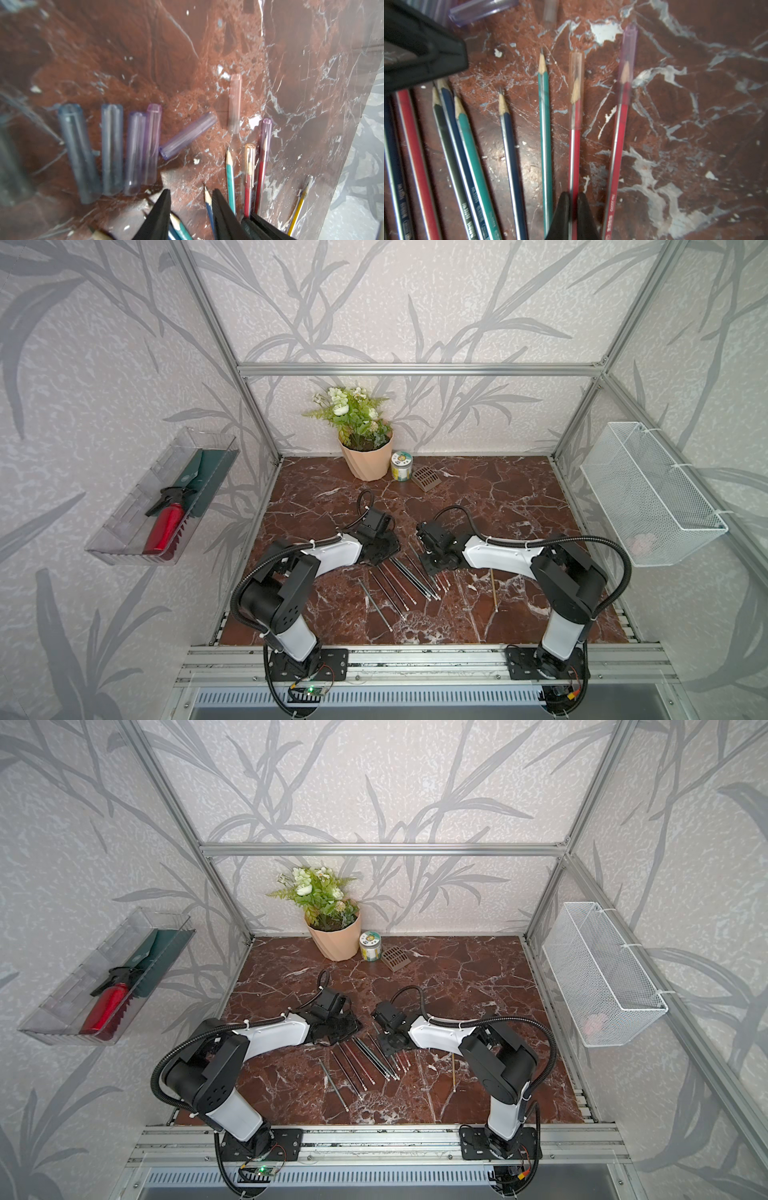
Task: Remove the protective cover of the pencils
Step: Adjust the pencil at the center of the board.
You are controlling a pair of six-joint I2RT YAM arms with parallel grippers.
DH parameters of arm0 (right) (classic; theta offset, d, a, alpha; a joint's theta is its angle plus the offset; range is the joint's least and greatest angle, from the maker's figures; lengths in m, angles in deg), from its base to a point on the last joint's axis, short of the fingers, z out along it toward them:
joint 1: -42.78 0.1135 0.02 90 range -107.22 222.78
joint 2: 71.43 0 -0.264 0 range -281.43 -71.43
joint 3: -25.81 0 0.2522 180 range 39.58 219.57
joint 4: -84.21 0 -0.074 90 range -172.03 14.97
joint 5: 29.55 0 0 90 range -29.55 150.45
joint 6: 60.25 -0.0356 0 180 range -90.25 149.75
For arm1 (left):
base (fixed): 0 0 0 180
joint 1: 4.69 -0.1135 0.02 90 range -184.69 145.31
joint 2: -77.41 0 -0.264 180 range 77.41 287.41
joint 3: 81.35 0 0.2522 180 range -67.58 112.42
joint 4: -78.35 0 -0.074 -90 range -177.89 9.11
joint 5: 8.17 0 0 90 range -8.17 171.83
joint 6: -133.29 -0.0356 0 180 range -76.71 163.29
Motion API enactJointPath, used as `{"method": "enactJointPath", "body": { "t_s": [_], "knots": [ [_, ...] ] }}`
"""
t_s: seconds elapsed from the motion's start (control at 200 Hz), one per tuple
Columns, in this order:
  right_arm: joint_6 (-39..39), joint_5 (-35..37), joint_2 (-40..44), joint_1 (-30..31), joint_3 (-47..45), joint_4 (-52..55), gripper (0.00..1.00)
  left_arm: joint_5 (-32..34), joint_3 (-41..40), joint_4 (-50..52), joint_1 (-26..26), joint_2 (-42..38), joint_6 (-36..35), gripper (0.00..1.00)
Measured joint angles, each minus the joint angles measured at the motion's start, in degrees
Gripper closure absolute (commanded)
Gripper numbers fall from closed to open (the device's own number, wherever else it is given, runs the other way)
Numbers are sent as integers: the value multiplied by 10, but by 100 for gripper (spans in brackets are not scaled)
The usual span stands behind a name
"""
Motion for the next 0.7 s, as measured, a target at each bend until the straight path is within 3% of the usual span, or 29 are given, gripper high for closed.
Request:
{"method": "enactJointPath", "body": {
  "t_s": [0.38,0.7],
  "knots": [
    [2,-5,66,2,-25,-21,100,-29,-17,-92,-2,-54,-10,59],
    [5,-16,85,15,-40,-46,100,-76,-57,-186,-1,-52,8,57]
  ]
}}
